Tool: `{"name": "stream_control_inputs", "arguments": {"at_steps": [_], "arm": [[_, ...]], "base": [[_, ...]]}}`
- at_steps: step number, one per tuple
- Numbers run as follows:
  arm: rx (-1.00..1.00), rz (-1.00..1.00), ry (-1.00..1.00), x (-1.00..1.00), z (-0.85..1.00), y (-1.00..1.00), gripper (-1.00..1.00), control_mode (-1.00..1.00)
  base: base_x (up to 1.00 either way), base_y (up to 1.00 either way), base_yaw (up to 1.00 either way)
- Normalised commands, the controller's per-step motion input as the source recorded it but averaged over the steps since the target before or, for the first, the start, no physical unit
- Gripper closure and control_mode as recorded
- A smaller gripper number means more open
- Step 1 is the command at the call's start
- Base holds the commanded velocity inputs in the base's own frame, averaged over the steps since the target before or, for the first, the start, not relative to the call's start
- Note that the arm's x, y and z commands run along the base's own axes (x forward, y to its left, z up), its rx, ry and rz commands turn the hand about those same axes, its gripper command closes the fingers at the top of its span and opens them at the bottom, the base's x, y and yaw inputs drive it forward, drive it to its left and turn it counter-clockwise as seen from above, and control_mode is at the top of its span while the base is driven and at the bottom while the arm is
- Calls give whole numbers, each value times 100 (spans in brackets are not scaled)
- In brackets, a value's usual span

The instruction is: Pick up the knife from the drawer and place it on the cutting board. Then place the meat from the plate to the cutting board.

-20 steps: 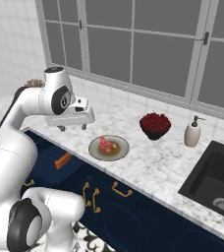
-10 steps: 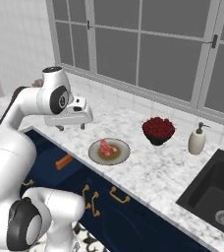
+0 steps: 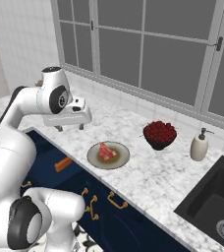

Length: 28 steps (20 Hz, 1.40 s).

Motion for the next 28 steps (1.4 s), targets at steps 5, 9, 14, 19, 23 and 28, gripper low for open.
{"name": "stream_control_inputs", "arguments": {"at_steps": [5,9,14,19,23,28], "arm": [[0,22,19,-9,-90,94,-100,-100],[-2,20,22,5,-100,100,-100,-100],[-4,11,27,-1,-100,88,-100,-100],[-7,-3,19,-4,-98,10,-100,-100],[1,-2,12,0,-87,0,-100,-100],[3,0,0,0,-61,4,-100,-100]], "base": [[0,0,0],[0,0,0],[0,0,0],[0,0,0],[0,0,0],[0,0,0]]}}
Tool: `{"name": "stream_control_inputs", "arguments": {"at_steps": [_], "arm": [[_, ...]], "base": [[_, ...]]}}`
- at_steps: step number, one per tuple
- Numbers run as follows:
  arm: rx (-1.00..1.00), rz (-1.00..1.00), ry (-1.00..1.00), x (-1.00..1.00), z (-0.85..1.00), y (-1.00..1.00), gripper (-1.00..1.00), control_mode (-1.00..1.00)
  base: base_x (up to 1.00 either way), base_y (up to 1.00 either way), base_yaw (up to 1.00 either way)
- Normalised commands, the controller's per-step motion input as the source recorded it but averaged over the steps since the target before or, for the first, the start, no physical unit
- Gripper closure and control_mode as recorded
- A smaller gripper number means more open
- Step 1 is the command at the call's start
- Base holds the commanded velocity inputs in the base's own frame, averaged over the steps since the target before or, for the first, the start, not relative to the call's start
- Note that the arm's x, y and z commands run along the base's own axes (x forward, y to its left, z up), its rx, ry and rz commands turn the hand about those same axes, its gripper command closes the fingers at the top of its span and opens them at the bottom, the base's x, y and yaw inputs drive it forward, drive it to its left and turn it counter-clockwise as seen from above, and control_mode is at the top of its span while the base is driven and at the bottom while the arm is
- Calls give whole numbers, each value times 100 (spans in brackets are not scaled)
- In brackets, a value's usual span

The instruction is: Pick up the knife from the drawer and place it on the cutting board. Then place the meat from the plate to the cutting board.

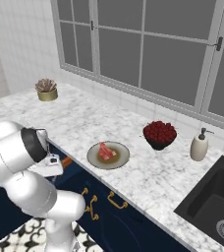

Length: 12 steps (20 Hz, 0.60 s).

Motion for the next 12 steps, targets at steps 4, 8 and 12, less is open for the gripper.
{"name": "stream_control_inputs", "arguments": {"at_steps": [4,8,12], "arm": [[1,0,0,-11,-56,32,-100,-100],[0,0,0,-62,-50,58,-100,-100],[0,8,0,-100,-5,77,-100,-100]], "base": [[0,0,0],[0,0,0],[0,0,0]]}}
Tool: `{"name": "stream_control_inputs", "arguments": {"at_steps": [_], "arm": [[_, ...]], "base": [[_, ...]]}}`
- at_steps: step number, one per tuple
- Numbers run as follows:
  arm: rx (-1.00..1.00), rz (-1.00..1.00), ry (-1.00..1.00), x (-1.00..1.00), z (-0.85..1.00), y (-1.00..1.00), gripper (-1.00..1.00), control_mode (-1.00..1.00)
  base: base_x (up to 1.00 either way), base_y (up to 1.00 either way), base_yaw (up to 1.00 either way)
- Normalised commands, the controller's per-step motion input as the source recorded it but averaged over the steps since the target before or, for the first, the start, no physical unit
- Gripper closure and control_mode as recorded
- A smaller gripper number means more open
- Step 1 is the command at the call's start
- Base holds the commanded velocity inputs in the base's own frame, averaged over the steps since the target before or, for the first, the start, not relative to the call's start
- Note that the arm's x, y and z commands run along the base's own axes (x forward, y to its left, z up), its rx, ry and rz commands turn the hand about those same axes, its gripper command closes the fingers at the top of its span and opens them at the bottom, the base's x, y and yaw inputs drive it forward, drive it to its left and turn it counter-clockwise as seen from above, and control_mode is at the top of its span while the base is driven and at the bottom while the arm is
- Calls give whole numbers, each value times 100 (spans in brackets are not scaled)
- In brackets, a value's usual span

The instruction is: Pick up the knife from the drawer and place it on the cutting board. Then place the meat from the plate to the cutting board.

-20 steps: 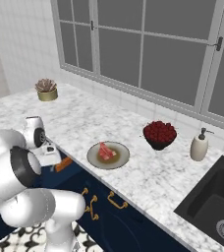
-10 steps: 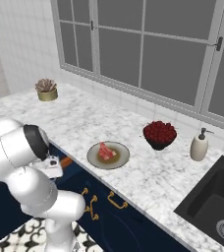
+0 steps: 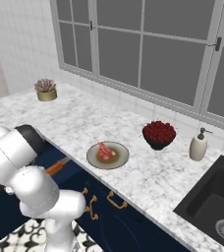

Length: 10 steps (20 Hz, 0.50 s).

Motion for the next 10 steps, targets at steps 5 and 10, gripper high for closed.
{"name": "stream_control_inputs", "arguments": {"at_steps": [5,10], "arm": [[0,14,-1,-100,15,97,-100,-100],[-3,5,-4,-79,78,72,-100,-100]], "base": [[0,0,0],[0,0,0]]}}
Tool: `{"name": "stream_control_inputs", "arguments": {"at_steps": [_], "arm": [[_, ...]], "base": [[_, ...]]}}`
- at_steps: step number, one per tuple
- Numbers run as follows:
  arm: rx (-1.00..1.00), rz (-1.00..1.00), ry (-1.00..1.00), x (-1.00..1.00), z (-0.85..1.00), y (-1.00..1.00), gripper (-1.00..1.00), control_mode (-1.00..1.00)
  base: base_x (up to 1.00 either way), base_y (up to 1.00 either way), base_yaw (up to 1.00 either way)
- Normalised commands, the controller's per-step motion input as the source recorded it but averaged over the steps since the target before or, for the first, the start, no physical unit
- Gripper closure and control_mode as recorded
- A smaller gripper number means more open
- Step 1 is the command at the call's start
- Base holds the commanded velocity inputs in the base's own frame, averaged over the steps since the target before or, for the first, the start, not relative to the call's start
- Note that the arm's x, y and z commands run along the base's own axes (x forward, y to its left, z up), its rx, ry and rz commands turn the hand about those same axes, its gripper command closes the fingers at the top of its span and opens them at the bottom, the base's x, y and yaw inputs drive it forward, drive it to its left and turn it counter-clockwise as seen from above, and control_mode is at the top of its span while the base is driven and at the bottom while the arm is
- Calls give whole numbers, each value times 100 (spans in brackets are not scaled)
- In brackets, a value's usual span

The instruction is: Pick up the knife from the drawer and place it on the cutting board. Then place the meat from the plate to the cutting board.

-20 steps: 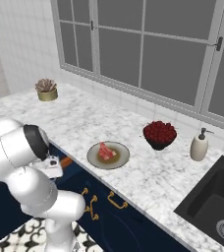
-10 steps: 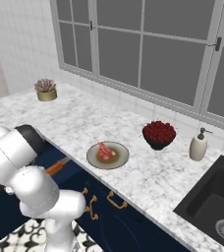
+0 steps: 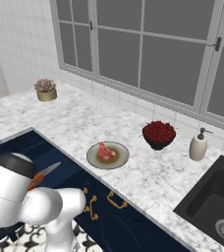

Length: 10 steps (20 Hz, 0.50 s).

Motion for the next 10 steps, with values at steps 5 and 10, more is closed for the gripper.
{"name": "stream_control_inputs", "arguments": {"at_steps": [5,10], "arm": [[-2,-4,0,31,100,2,-100,-100],[-17,-32,-2,100,37,0,-100,-100]], "base": [[0,0,0],[0,0,0]]}}
